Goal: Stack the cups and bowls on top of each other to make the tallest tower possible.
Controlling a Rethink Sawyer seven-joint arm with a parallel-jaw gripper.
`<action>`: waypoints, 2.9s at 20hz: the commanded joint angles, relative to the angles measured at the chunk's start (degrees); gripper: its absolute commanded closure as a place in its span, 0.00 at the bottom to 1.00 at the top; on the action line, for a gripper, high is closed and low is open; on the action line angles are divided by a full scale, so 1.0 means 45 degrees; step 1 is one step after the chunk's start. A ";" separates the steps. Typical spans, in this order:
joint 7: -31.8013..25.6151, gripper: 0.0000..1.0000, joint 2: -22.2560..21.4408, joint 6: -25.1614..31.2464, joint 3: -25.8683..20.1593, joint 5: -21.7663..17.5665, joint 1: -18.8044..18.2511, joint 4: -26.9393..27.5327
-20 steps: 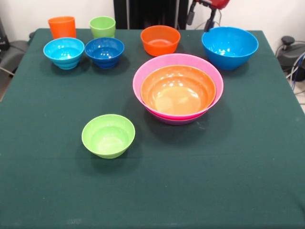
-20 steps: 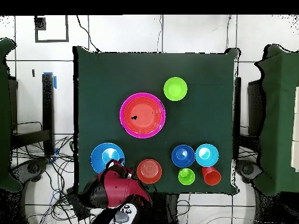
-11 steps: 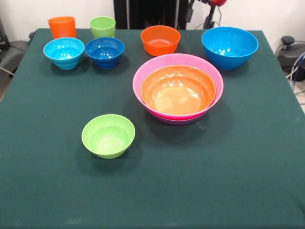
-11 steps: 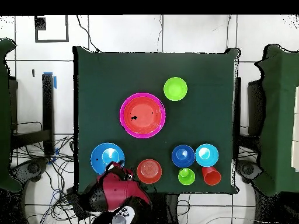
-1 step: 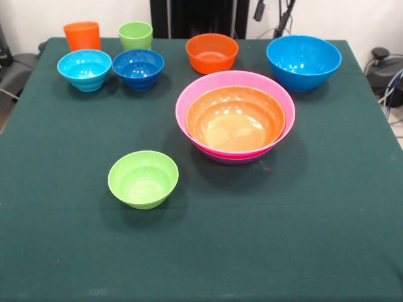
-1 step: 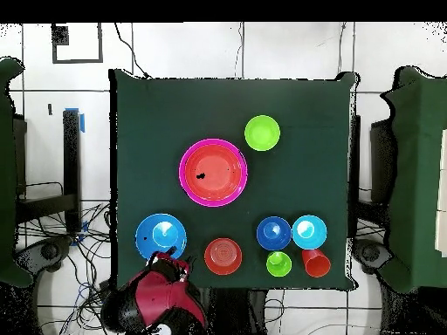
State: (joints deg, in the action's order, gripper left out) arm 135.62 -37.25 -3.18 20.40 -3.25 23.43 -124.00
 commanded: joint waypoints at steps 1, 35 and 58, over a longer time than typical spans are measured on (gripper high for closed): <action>0.1592 0.00 0.1339 -0.0581 -0.0617 0.0273 0.0388 0.0219; 0.1592 0.00 0.3391 -0.1648 0.0095 0.1397 0.1420 0.1588; 0.1673 0.00 0.4429 0.0169 0.0462 0.3663 0.2839 0.3429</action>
State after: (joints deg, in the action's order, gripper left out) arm 135.62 -19.85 -7.34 26.39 7.58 34.54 -117.72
